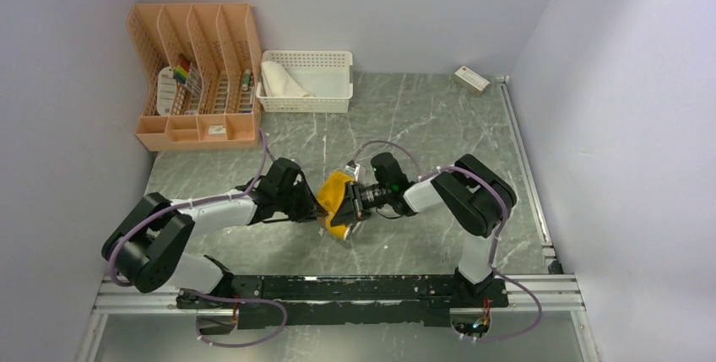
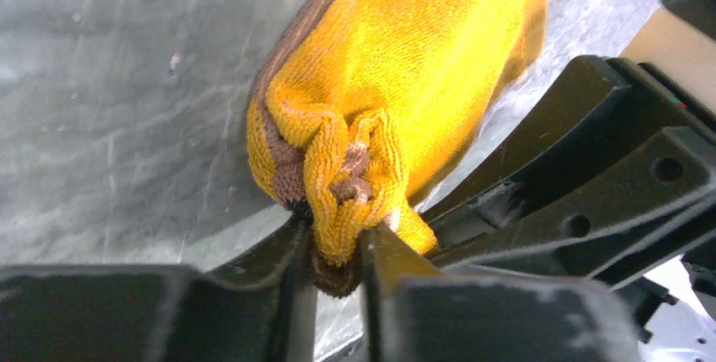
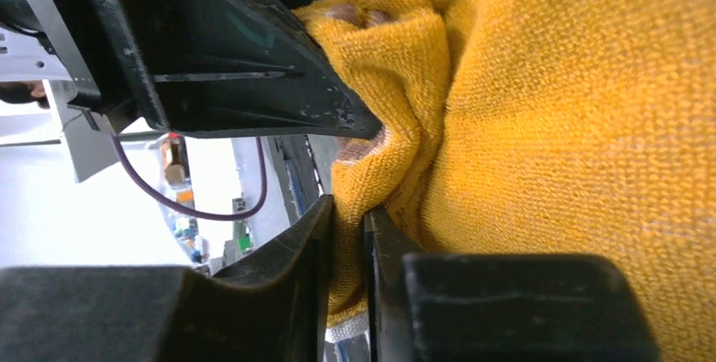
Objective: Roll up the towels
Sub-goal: Roll the towel at the center of the board.
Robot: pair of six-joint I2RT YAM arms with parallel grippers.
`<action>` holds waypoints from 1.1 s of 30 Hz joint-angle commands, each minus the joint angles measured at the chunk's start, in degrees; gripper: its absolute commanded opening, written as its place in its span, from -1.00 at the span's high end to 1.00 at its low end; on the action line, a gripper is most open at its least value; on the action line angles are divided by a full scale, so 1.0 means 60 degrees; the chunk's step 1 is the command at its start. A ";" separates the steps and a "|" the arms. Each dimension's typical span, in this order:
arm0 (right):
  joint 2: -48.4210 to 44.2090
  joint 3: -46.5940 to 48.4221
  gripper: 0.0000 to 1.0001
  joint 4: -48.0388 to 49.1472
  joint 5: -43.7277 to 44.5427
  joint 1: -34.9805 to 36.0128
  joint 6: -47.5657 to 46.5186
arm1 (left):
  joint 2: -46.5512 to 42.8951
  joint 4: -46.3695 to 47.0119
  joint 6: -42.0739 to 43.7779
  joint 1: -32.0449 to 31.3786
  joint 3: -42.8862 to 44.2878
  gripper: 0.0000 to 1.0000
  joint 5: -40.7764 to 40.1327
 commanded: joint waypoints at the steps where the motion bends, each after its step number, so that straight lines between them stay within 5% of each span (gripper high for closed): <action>1: -0.0777 0.0728 0.52 -0.2459 0.0299 0.0035 -0.1722 | 0.0455 0.0583 -0.0105 -0.0106 -0.0190 0.71 -0.0990; 7: -0.2771 0.2522 0.13 -0.7672 0.5137 0.0567 -0.4999 | 0.0544 0.0103 0.0176 -0.0114 0.0185 0.86 -0.0993; 15: -0.3819 0.3712 0.03 -0.9631 1.0606 0.3866 -0.7246 | 0.1075 -0.0721 0.0596 -0.0113 0.0918 0.86 -0.0698; 20: -0.3451 0.3275 0.03 -0.9498 1.1789 0.5140 -0.7721 | 0.1315 -0.0455 0.0462 -0.0100 0.0815 0.86 -0.0348; 33: -0.1703 0.2862 -0.03 -0.9160 1.3748 0.6280 -0.8083 | 0.1796 0.0177 0.0330 -0.0069 0.0586 0.86 0.0424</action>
